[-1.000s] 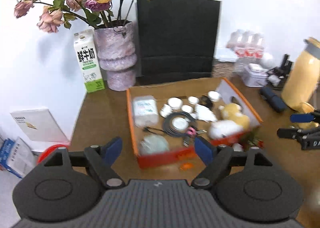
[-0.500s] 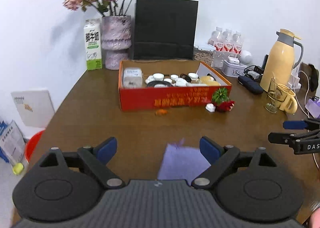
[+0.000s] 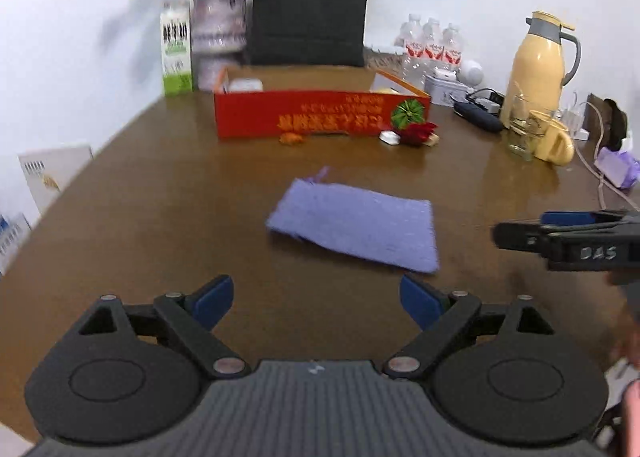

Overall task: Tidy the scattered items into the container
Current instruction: 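Move both tools back over the table, then grasp the small orange piece with the left gripper while the right grasps the beige block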

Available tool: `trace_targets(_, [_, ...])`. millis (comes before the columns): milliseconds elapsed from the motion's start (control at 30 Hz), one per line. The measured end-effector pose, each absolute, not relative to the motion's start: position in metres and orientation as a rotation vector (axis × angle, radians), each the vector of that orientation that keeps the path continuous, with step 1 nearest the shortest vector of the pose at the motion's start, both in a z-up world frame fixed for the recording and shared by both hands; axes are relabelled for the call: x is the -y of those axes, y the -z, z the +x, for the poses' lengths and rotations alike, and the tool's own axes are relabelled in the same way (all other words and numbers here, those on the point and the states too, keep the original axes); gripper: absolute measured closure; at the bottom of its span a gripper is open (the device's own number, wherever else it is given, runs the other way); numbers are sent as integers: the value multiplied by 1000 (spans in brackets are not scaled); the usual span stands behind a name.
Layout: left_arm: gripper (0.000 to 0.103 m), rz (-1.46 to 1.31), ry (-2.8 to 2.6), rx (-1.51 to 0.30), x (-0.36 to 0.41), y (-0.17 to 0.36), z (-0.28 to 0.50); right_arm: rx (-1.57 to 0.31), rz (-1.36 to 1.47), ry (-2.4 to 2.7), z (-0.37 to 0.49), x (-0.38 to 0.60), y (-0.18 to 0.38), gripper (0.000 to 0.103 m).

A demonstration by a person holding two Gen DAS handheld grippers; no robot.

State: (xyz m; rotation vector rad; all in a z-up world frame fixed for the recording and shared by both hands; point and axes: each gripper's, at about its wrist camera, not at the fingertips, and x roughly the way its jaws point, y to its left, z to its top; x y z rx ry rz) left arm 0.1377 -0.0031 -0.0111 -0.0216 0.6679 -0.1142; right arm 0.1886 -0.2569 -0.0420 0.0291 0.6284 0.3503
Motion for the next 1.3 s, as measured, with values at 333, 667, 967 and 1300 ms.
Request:
trace_targets(333, [4, 44, 73, -614, 12, -13, 125, -626, 48, -399, 168, 265, 34, 15])
trace_targets(667, [14, 52, 33, -499, 6, -31, 212, -597, -62, -267, 256, 304, 28, 23])
trace_targets(967, [36, 92, 58, -611, 9, 0, 337, -669, -218, -335, 400, 290, 50, 45])
trace_targets(1300, [45, 39, 126, -646, 10, 37, 393, -701, -200, -424, 454, 277, 65, 60])
